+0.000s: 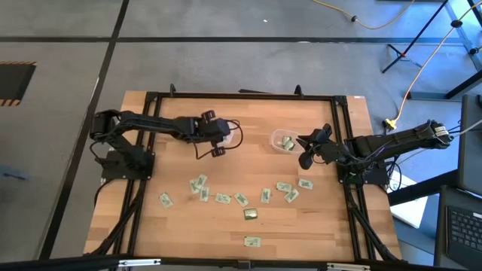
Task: Pick and place items into bin
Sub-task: Put the white stevia packet into the left transparent bin
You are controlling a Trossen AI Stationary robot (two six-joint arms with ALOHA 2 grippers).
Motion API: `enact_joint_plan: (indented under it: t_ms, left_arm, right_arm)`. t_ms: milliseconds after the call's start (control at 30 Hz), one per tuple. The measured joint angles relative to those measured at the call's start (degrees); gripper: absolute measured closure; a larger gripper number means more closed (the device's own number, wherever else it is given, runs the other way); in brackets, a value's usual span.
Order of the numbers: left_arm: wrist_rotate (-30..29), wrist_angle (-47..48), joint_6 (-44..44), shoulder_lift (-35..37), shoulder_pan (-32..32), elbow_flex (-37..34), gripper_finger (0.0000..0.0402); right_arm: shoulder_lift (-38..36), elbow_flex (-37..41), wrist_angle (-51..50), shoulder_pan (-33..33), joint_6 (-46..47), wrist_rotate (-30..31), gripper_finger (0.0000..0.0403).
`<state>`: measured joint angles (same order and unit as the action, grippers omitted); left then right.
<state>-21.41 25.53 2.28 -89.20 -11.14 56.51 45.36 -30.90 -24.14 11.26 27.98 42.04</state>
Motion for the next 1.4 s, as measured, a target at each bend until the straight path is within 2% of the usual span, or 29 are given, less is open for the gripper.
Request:
enact_joint_plan:
  t_ms: [133,500,900,1167,1400]
  left_arm:
    - [2.23,0.41,0.04,0.01,-0.27,0.0,0.0352]
    - [1.58,2.9,-0.02,0.78,-0.28,0.02,0.034]
    - [1.55,20.53,-4.88,3.45,4.07,8.22,0.0338]
    - [6.45,30.45,-17.02,3.48,7.92,8.35,0.0299]
    - [6.36,38.49,-25.99,3.48,14.66,8.35,0.0268]
  right_arm:
    - [0.0,0.01,0.0,-0.01,-0.02,0.0,0.0336]
    - [0.0,0.01,0.01,-0.01,-0.02,0.0,0.0336]
    - [0.0,0.01,-0.05,-0.01,-0.01,-0.01,0.0336]
    - [0.0,0.0,-0.17,0.0,0.08,-0.02,0.0336]
    - [0.0,-0.01,-0.2,-0.01,0.16,-0.02,0.0336]
